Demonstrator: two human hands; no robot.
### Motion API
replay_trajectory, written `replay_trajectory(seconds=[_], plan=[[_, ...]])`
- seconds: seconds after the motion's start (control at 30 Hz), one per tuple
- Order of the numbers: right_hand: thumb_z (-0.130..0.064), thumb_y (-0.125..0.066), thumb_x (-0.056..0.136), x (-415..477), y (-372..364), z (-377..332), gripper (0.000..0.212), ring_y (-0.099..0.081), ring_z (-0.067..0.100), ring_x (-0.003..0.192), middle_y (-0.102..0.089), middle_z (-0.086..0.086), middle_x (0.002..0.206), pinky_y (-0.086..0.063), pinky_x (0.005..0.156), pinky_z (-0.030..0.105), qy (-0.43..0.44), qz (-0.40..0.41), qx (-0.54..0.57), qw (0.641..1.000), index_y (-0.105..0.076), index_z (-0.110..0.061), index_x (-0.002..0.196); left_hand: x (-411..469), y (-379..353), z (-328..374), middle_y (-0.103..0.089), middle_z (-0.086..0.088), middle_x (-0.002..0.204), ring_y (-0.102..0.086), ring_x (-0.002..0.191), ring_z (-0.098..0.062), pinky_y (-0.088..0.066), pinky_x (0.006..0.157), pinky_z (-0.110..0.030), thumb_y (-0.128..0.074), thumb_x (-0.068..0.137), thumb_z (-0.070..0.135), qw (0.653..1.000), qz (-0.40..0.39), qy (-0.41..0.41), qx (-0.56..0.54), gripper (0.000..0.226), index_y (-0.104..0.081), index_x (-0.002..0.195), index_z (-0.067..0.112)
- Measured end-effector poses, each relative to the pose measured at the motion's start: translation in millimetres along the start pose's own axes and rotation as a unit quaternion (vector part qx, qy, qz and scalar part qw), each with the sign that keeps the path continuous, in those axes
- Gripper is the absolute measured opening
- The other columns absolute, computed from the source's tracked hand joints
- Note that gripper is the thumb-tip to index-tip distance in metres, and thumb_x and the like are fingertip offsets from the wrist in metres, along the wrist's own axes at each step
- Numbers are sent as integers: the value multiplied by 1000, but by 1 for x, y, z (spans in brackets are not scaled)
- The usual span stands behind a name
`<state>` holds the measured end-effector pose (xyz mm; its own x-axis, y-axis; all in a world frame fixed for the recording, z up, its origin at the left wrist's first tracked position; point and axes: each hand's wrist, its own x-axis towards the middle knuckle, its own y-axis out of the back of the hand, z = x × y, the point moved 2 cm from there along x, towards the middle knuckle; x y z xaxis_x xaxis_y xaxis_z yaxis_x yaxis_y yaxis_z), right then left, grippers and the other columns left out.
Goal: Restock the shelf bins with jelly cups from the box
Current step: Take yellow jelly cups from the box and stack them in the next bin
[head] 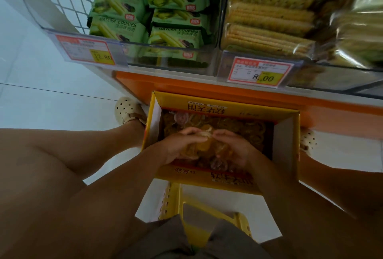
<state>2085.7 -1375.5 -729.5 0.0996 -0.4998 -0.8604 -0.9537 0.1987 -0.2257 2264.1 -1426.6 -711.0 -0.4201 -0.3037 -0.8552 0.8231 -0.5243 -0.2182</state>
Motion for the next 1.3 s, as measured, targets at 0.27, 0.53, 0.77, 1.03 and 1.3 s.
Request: replay_trajectory(seconds=[0.27,0.53,0.77,1.03,1.3], plan=[[-8,-64,87,-40,-1,-8,8,-64,21,83,-69,5,91,-51,65,33,86,11,-2,996,-63,-16,90,-18,-16,16,-55,3,127,-60,107,-17,-60,75,-36,-77,80,31,993,84,-88,9,43,-58,119,33],[-20,-72,84,-82,8,-23,10,-64,21,89,-67,1,92,-54,69,37,171,36,-90,980,-62,-20,87,-54,-35,34,-56,15,122,-57,107,-11,-57,69,-28,-68,89,23,996,-13,-80,46,51,-52,129,50],[-54,-59,86,-125,5,-34,35,-59,19,104,-59,-5,118,-59,72,39,174,80,-94,977,-60,-37,117,-75,-49,52,-63,9,121,-64,105,-8,-58,72,-28,-72,85,19,975,-7,-176,132,55,-55,128,48],[-45,-63,88,-163,8,-46,29,-61,19,106,-63,-4,116,-58,64,34,228,92,-117,962,-65,-36,116,-99,-65,63,-64,9,118,-64,100,-9,-55,66,-23,-72,86,24,971,-4,-200,129,44,-60,125,42],[-36,-59,93,-187,9,-50,24,-65,22,97,-66,5,110,-56,61,26,248,110,-38,962,-69,-20,109,-114,-82,75,-69,21,103,-67,91,-3,-55,66,-22,-71,86,19,969,-25,-226,101,46,-59,122,46]])
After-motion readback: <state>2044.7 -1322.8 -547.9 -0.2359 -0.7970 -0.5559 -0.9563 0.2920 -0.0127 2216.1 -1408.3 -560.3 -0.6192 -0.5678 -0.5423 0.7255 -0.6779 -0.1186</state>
